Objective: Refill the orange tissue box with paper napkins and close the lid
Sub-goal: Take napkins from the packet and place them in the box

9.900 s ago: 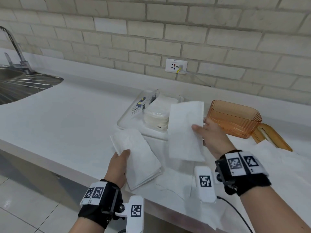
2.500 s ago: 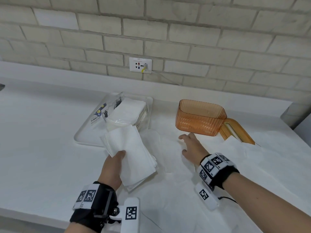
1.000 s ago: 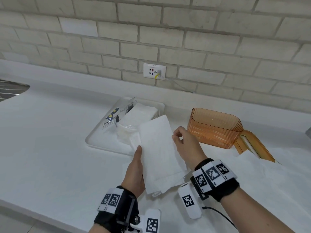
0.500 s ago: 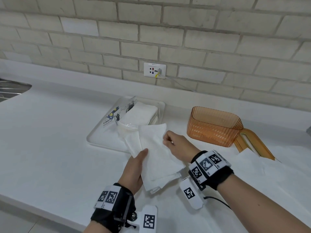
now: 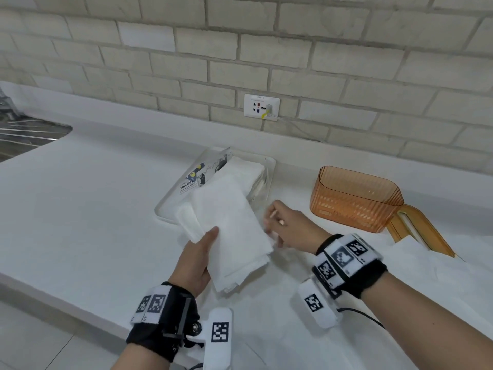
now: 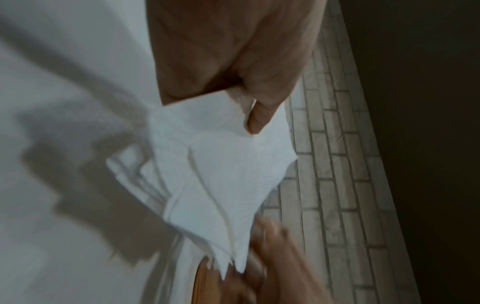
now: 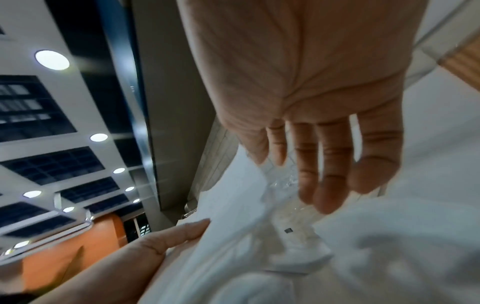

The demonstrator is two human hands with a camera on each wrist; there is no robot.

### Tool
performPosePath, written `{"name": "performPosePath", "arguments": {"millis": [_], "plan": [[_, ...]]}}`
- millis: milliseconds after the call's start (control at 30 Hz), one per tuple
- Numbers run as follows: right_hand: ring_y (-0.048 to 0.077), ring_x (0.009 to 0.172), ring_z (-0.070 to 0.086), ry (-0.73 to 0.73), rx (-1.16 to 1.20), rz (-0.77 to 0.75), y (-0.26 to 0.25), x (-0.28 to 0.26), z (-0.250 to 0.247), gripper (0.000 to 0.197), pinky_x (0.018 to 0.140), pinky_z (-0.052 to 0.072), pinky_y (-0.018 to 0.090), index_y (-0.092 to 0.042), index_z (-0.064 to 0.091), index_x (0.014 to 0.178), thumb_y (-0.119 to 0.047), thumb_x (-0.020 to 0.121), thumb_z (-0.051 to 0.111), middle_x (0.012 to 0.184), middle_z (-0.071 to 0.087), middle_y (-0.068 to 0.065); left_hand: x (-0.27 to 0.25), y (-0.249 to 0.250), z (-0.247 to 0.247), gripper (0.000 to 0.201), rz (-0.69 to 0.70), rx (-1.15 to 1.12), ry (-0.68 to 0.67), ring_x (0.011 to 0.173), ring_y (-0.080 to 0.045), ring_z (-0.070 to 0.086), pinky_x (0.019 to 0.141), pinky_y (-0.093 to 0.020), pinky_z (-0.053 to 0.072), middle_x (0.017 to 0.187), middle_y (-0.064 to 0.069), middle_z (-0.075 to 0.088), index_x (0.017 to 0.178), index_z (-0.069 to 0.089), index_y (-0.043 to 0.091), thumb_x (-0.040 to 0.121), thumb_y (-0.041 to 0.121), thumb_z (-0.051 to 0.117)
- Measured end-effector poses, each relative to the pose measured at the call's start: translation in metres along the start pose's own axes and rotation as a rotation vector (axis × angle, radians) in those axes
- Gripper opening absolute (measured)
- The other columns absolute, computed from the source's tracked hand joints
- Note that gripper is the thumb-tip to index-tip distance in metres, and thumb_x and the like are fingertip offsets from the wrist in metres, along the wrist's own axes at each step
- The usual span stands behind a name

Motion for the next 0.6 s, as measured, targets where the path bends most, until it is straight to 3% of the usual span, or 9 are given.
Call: {"name": "performPosePath", "arguments": {"millis": [67,167,267,367,500,600], "plan": [[0.010,0.065,0.055,-0.033,-0.166,0.057,0.012,-0.021,-0.001,0.017,0.061,0.043,0.024,-0.021,0.043,0.101,-0.035,0.094,0.050,0.098,0.062,0.002,0.001,0.011,-0.021,0.032,0.043,-0.030,0.064,0.108,-0.028,0.063,0.090,-0.041,0.049,0.118,-0.012,0.067,0.127,0.054,0.006,0.098,0.017,0.049],[0.012,0.083,0.055,-0.112,-0.427,0.114,0.029,-0.060,0.018,0.023,0.074,0.043,0.027,-0.025,0.050,0.095,-0.045,0.087,0.058,0.094,0.058,-0.006,-0.002,0.023,-0.046,0.024,0.090,-0.066,0.104,0.101,-0.022,0.064,0.084,-0.037,0.050,0.113,-0.008,0.068,0.119,0.059,0.009,0.098,0.015,0.048],[0.014,0.092,0.049,-0.163,-0.496,0.191,0.032,-0.086,0.045,0.041,0.078,0.041,0.028,-0.022,0.048,0.099,-0.054,0.078,0.063,0.097,0.045,-0.009,-0.006,0.023,-0.061,0.021,0.076,-0.084,0.120,0.099,-0.018,0.065,0.080,-0.033,0.050,0.112,-0.007,0.069,0.113,0.061,0.010,0.098,0.017,0.049],[0.018,0.096,0.048,-0.188,-0.526,0.290,0.035,-0.093,0.063,0.044,0.076,0.041,0.030,-0.020,0.037,0.097,-0.046,0.077,0.066,0.101,0.044,-0.003,-0.013,0.018,-0.067,0.025,0.045,-0.085,0.121,0.100,-0.019,0.064,0.078,-0.032,0.049,0.111,-0.007,0.069,0.118,0.059,0.008,0.098,0.018,0.049],[0.016,0.079,0.046,-0.159,-0.386,0.369,0.046,-0.091,0.068,0.034,0.057,0.033,0.021,-0.020,0.039,0.083,-0.035,0.078,0.069,0.084,0.045,-0.005,-0.021,0.012,-0.072,0.021,0.017,-0.083,0.121,0.095,-0.018,0.065,0.074,-0.031,0.049,0.105,-0.005,0.069,0.115,0.059,0.008,0.098,0.018,0.049],[0.009,0.064,0.040,-0.159,-0.280,0.300,0.045,-0.092,0.065,0.034,0.054,0.028,0.018,-0.021,0.035,0.067,-0.029,0.085,0.063,0.072,0.042,-0.007,-0.025,0.013,-0.078,0.020,0.010,-0.075,0.104,0.097,-0.018,0.064,0.076,-0.032,0.049,0.106,-0.005,0.069,0.114,0.058,0.009,0.098,0.019,0.049]]}}
Point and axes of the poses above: each hand's wrist, its own x-axis towards the middle knuckle, its own z-axis out of the palm, y = z × x, the point moved 6 cm from there along x, towards the middle knuckle
